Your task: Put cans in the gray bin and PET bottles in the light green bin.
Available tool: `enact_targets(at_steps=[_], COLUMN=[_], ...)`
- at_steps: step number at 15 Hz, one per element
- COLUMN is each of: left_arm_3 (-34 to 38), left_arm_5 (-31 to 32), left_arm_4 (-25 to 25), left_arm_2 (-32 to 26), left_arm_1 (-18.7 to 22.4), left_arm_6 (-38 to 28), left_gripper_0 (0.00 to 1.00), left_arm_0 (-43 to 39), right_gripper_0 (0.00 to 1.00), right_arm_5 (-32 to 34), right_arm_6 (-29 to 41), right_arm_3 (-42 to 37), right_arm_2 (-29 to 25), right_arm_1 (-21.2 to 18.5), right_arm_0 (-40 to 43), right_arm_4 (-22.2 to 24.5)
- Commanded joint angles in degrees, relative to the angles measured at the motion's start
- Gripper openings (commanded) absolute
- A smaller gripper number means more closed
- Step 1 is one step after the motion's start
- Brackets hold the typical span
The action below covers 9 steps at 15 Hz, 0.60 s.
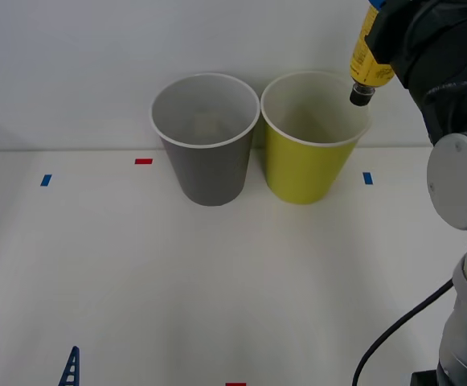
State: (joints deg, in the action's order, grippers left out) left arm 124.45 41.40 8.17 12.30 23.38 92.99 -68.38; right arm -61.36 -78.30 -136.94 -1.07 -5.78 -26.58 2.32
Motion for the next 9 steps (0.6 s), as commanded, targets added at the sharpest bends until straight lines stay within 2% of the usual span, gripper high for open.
enact_targets(at_steps=[1, 5, 9], left_arm_3=[0.0, 0.0, 0.0], left_arm_5=[0.0, 0.0, 0.0], left_arm_4=[0.0, 0.0, 0.0], left_arm_2=[0.0, 0.0, 0.0], left_arm_1=[0.0, 0.0, 0.0], left_arm_6=[0.0, 0.0, 0.0], left_gripper_0=[1.0, 1.0, 1.0], left_arm_0=[0.0, 0.0, 0.0], right_gripper_0=[0.0, 0.0, 0.0], right_arm_5=[2.39, 7.05, 11.71], right_arm_6=[0.52, 0.69, 2.01], right_arm_3=[5.71, 14.06, 19.34], right_arm_2=[0.01, 0.54, 3.7], right_arm_1=[-0.9, -1.6, -2.57], right_arm_0=[-2.95, -6.9, -7.52], right_arm_4=[-1.18, -2.06, -1.45])
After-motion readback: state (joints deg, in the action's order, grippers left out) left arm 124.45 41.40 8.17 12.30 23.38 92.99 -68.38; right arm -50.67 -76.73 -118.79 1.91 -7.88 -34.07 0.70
